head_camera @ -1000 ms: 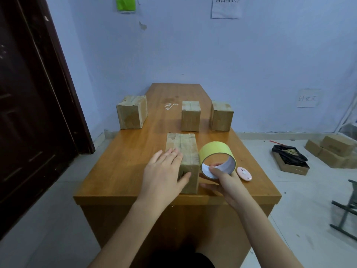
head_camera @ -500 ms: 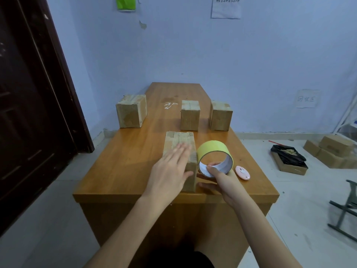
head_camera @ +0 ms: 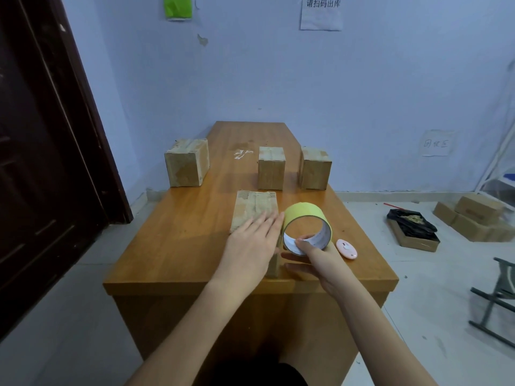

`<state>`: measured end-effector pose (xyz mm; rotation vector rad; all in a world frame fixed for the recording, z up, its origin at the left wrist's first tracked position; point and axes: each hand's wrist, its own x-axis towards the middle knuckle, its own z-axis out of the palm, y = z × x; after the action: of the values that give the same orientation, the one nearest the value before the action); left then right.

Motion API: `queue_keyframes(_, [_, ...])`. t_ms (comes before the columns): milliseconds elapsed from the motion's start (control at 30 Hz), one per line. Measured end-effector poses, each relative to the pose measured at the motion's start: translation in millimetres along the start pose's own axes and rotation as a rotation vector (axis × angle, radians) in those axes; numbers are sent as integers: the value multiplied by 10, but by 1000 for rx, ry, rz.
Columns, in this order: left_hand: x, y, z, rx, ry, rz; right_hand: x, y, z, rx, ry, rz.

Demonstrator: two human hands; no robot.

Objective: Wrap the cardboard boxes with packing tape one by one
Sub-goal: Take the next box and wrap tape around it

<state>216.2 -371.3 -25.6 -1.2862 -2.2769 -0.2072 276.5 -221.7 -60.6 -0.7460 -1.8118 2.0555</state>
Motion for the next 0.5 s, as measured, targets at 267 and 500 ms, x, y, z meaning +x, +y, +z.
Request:
queue_keyframes(267, [-73, 17, -42, -152, 95, -104, -63, -64, 97, -49, -110, -28])
queue_keyframes(500, [-136, 14, -17, -341, 232, -290, -35, -182, 83, -11, -15, -63])
